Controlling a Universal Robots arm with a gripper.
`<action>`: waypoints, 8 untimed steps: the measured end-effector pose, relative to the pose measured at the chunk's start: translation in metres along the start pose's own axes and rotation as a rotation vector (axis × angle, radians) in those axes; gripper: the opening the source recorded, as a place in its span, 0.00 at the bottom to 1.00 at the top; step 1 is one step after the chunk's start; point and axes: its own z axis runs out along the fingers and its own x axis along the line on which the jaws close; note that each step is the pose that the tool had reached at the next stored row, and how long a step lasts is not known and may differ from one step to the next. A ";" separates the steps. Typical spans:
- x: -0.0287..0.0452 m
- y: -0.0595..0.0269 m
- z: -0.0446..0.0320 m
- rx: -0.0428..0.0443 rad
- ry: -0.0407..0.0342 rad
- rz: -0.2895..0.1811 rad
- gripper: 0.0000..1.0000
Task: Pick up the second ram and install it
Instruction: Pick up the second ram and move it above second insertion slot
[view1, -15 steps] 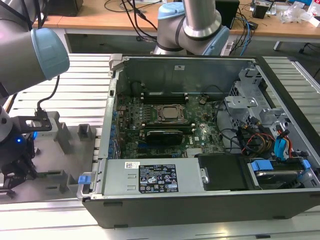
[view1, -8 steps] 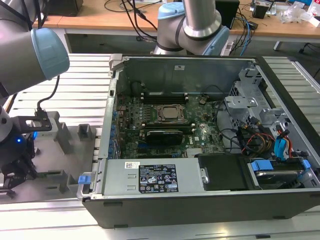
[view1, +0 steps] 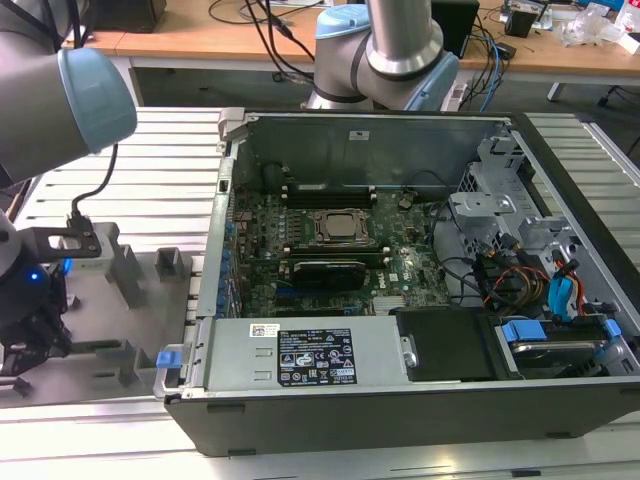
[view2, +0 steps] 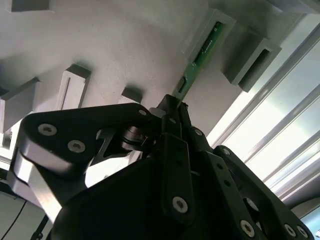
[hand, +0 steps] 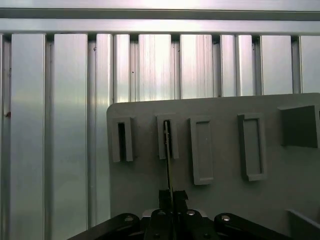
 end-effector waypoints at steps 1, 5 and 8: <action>0.0000 0.0000 -0.0010 0.0000 0.0000 0.000 0.14; -0.0003 0.0002 -0.0057 0.0000 0.0000 0.000 0.14; -0.0005 0.0004 -0.0084 0.0000 0.0000 0.000 0.14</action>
